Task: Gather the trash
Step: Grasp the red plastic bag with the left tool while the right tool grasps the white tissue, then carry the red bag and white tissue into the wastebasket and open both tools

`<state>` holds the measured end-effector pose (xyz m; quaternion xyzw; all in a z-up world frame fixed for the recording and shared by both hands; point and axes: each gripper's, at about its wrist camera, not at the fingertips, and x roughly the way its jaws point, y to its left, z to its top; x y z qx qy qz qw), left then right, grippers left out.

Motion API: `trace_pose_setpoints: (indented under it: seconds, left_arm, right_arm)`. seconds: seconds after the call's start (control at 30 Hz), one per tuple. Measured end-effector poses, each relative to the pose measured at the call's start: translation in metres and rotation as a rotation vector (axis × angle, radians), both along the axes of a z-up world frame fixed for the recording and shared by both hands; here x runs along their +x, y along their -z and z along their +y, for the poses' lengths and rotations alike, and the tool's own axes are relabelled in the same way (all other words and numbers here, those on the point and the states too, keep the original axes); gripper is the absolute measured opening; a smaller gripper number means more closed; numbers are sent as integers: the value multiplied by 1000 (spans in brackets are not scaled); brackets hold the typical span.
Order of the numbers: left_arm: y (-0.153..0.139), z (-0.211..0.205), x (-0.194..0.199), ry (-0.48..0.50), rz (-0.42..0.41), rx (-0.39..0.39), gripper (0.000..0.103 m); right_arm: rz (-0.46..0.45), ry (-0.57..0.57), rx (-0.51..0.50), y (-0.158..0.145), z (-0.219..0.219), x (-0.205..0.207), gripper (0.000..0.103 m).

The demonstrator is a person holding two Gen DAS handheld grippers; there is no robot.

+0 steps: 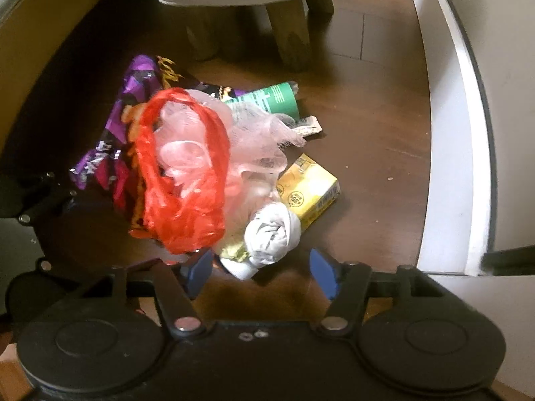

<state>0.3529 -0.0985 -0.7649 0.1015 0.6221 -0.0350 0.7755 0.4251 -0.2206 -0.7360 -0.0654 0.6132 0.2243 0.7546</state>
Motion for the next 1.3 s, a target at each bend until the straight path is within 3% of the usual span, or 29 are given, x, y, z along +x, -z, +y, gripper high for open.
trace_pose_setpoints:
  seconds: [0.37, 0.43, 0.5, 0.7, 1.07, 1.3]
  left_arm:
    - [24, 12, 21, 15, -9, 18, 66]
    - [30, 15, 24, 7, 9, 7, 59]
    - [33, 16, 25, -7, 31, -19, 40]
    - [24, 27, 22, -64, 46, -45, 32]
    - [-30, 48, 13, -200, 77, -131, 31]
    - [-87, 56, 7, -248, 62, -167, 31]
  right_arm:
    - [-33, -2, -17, 24, 13, 14, 47]
    - [-37, -3, -28, 26, 14, 13, 43]
    - [-39, -3, -38, 27, 13, 13, 38]
    - [-39, 22, -47, 22, 9, 11, 26]
    - [-85, 106, -64, -39, 0, -13, 22]
    - [-136, 188, -48, -109, -14, -20, 22]
